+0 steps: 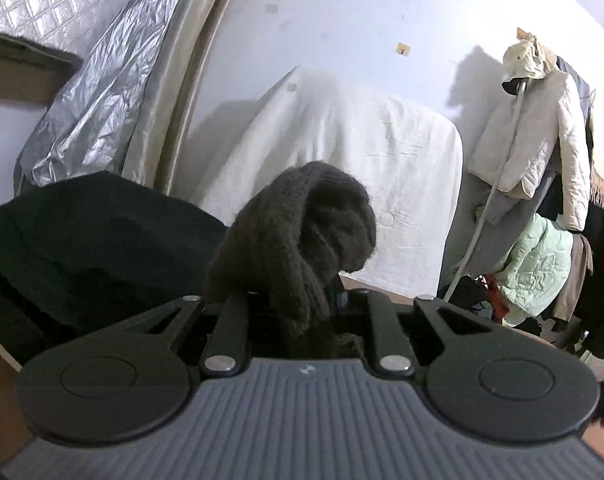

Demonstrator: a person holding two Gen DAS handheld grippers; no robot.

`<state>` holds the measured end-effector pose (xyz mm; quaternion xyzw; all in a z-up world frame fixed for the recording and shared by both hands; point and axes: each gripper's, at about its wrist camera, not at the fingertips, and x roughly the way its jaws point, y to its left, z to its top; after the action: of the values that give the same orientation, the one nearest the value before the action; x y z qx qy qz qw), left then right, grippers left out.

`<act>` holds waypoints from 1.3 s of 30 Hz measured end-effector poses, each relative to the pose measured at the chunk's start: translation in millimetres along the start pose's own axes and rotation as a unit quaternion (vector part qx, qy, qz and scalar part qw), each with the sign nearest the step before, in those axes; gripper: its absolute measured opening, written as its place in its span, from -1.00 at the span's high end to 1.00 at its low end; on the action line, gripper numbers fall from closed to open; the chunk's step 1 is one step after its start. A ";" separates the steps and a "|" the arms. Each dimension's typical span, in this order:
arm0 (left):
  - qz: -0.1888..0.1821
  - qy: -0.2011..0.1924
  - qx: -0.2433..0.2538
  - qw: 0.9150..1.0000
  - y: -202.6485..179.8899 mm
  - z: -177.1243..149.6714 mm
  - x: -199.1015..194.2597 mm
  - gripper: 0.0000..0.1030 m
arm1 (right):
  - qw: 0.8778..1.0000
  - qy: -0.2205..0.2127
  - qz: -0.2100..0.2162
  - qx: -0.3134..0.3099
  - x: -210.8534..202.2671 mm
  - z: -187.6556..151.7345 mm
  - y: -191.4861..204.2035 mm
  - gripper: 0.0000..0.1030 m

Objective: Fold clothes

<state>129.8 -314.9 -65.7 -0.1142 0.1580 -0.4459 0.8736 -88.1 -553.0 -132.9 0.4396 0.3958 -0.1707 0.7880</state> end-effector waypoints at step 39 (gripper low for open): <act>-0.329 0.161 -0.003 0.930 -172.0 -48.8 -22.7 0.81 | 0.972 -0.194 0.052 -0.121 -136.0 45.3 12.1 0.79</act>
<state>-29.0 -398.3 -48.3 -0.0891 0.2515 -0.7206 0.6400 -144.7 -594.5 -7.3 0.3193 0.2302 -0.1625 0.9048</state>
